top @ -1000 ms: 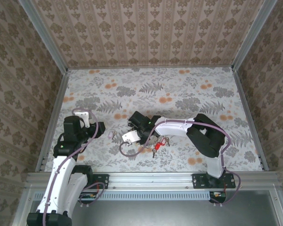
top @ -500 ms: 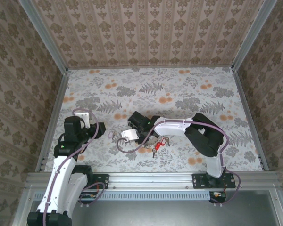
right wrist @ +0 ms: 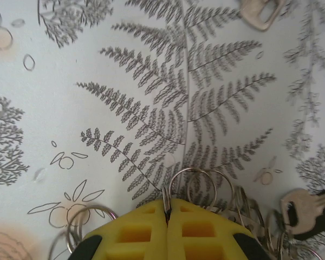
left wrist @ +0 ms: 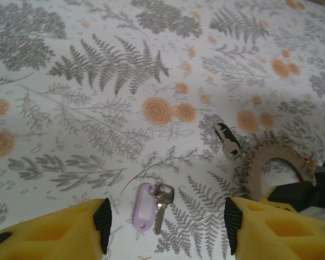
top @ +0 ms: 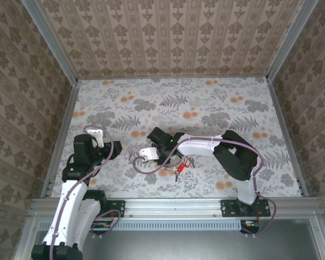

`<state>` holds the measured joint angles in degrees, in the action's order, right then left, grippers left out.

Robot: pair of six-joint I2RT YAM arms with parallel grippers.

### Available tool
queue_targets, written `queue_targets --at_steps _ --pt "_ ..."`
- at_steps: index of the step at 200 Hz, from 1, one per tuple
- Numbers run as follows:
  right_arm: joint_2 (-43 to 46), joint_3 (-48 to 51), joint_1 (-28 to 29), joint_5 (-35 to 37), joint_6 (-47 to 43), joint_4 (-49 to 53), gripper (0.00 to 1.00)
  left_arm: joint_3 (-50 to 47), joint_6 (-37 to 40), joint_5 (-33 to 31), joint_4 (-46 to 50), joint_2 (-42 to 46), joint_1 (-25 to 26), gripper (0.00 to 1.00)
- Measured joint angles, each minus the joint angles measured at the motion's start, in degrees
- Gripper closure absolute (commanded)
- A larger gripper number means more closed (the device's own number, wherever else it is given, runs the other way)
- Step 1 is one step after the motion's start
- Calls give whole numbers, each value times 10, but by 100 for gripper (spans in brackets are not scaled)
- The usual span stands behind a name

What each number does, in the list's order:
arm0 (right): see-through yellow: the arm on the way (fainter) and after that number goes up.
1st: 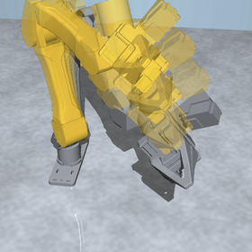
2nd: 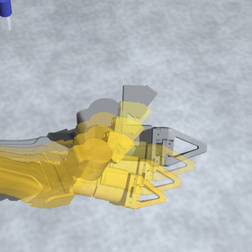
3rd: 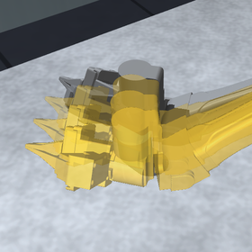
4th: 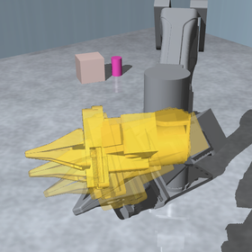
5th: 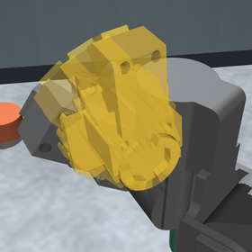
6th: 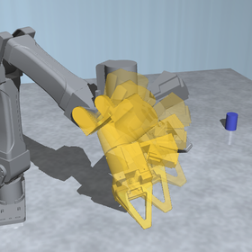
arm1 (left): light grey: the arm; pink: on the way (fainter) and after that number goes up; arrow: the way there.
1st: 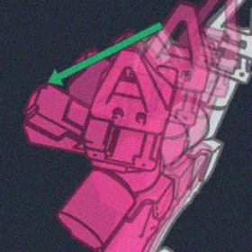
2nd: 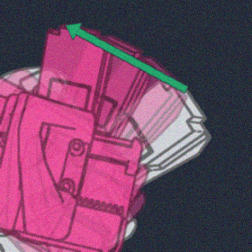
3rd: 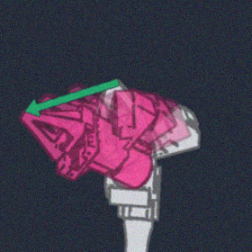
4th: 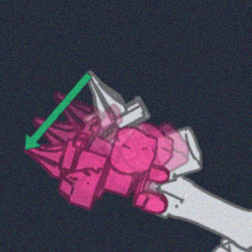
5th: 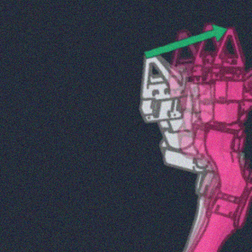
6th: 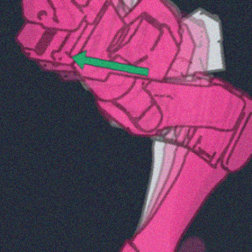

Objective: Put the keys on the keyring

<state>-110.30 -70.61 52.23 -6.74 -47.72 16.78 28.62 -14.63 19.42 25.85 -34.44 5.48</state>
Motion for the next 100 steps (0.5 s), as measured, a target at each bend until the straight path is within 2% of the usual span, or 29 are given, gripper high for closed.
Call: queue_targets --at_steps 26,59,80,100 --pt "62 18 -23 -40 24 -13 100 -9 33 47 -30 20 0 42" --pt "184 71 -80 -126 77 -67 100 -20 91 149 -89 44 9 43" --pt "259 121 -120 -185 120 -116 100 -24 133 213 -122 51 38 43" --pt "313 161 -142 -237 153 -152 100 -21 179 242 -133 49 83 44"
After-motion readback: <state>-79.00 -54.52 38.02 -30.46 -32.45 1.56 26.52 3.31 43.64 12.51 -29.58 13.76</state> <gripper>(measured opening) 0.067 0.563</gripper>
